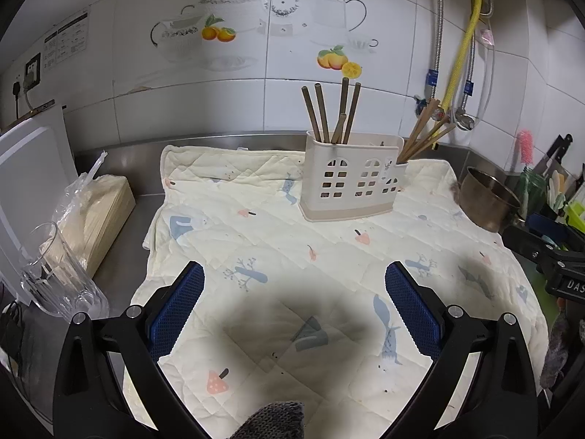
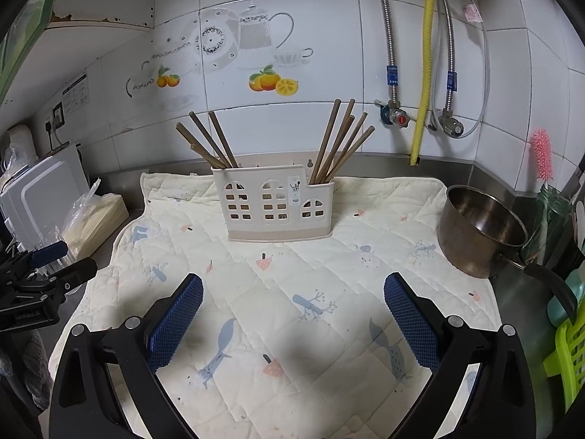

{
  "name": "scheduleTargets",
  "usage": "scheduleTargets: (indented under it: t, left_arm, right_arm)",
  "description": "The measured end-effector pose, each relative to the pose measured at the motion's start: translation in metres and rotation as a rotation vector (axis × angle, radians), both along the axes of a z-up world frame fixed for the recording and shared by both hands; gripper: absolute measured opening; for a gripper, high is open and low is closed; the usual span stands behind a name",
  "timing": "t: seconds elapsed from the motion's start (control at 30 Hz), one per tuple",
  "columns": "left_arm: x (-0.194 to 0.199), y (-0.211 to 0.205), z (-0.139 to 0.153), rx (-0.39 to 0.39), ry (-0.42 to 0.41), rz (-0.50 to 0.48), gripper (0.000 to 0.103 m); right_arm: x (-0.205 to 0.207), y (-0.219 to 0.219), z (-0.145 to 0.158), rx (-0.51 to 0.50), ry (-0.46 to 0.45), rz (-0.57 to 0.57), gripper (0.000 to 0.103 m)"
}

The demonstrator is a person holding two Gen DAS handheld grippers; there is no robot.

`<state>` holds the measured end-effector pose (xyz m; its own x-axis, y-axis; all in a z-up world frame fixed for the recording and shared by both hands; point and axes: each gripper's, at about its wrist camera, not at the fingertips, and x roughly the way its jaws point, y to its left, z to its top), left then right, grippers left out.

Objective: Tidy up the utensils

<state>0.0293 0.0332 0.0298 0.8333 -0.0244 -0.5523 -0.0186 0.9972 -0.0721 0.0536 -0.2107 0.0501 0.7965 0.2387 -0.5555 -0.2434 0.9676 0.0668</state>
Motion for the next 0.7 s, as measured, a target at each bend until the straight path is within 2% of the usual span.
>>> scheduleTargets:
  t: [0.7]
  left_arm:
    - [-0.001,-0.0044,-0.0027,0.002,0.0,-0.004,0.098]
  right_arm:
    - [0.0011,-0.0009,-0.0044,0.0,0.012,-0.005,0.096]
